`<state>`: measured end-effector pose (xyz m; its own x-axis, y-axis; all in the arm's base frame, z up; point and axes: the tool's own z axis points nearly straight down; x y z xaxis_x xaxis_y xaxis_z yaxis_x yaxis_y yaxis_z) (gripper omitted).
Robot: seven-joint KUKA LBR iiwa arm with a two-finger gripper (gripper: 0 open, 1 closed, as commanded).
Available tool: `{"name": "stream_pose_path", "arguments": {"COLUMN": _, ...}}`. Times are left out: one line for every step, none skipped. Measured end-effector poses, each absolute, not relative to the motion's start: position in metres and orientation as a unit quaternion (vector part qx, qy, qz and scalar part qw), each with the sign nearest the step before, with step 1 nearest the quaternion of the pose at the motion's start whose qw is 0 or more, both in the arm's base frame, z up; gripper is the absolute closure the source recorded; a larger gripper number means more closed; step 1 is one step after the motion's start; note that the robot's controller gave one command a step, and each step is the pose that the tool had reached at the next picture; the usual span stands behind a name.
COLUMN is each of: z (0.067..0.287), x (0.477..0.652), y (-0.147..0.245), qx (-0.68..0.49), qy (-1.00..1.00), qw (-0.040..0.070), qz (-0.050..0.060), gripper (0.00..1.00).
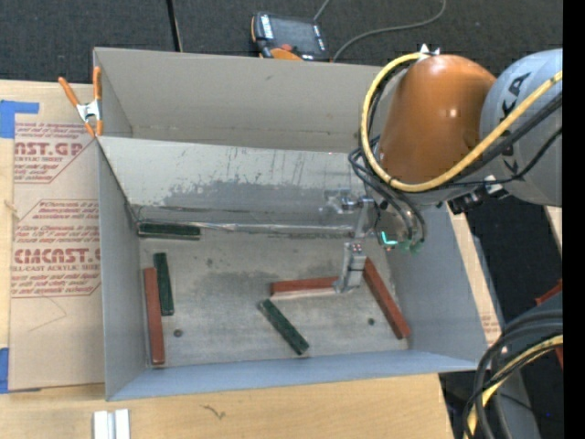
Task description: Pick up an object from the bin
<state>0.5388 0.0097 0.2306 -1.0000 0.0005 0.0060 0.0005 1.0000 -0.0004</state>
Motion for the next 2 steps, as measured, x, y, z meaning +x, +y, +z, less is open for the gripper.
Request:
{"name": "stream_pose_path", "arguments": {"z": 0.065, "x": 0.54, "y": -0.007, "qx": 0.051, "qy": -0.999, "qw": 0.003, "qz": 0.0, "gripper": 0.0}}
{"name": "stream_pose_path", "arguments": {"z": 0.101, "x": 0.542, "y": -0.01, "qx": 0.041, "qy": -0.999, "qw": -0.002, "qz": 0.0, "gripper": 0.0}}
